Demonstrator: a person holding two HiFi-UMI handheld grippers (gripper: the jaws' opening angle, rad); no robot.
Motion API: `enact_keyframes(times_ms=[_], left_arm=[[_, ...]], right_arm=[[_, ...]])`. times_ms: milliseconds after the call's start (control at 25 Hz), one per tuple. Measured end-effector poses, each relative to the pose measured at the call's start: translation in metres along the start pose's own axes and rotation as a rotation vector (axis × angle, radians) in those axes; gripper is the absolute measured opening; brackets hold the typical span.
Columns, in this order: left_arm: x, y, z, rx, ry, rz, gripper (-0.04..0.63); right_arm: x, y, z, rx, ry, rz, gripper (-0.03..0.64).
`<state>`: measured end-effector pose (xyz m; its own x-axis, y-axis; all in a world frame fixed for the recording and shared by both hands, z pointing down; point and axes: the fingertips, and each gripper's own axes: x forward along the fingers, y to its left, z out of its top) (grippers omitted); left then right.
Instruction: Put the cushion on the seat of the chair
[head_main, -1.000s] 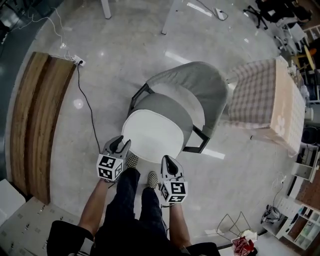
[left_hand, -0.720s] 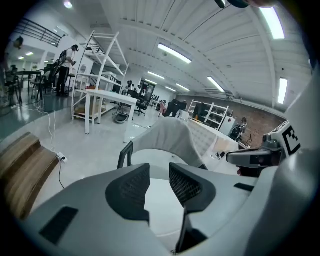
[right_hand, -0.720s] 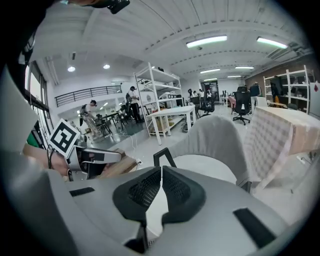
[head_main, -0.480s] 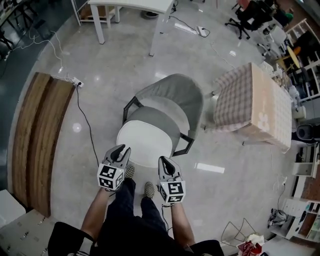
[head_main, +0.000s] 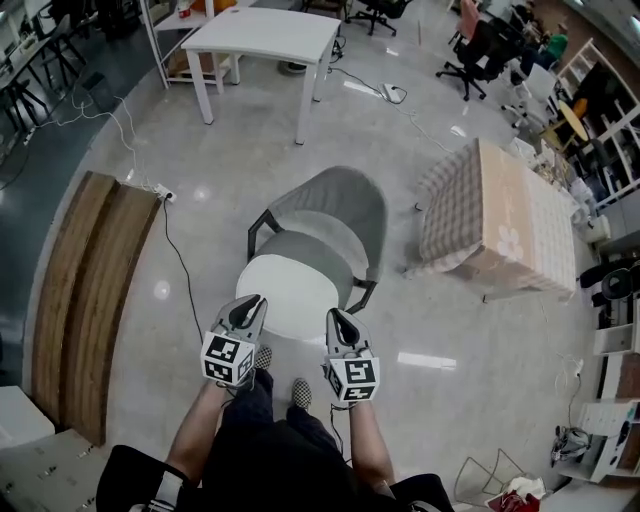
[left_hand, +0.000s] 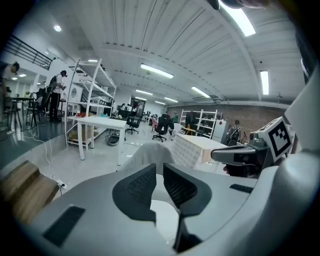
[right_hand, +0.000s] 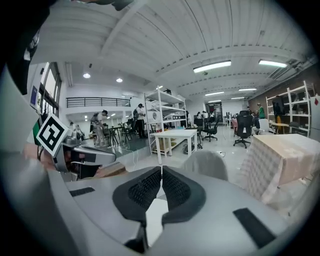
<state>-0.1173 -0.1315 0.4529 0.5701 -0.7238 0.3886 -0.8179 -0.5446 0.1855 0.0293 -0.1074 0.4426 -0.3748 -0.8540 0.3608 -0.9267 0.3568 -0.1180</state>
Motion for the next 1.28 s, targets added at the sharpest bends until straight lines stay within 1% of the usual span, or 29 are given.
enact_keyframes(times_ms=[200, 440, 680, 920, 1280], left_arm=[[-0.028, -0.031, 0.016, 0.015, -0.054, 0.029, 0.041], [-0.058, -0.065, 0.035, 0.088, -0.092, 0.070, 0.031], [-0.091, -0.099, 0.050, 0.119, -0.149, 0.087, 0.029], [-0.114, -0.135, 0.040, 0.137, -0.179, 0.081, 0.028], [-0.141, -0.176, 0.028, 0.134, -0.187, 0.091, 0.028]], right_arm=[[-0.038, -0.003, 0.016, -0.027, -0.046, 0.006, 0.032], [-0.089, -0.008, 0.029, -0.054, -0.083, 0.008, 0.032], [-0.130, -0.007, 0.029, -0.059, -0.114, 0.018, 0.032], [-0.164, -0.002, 0.024, -0.070, -0.154, 0.035, 0.032], [-0.205, -0.001, 0.020, -0.069, -0.194, 0.052, 0.032]])
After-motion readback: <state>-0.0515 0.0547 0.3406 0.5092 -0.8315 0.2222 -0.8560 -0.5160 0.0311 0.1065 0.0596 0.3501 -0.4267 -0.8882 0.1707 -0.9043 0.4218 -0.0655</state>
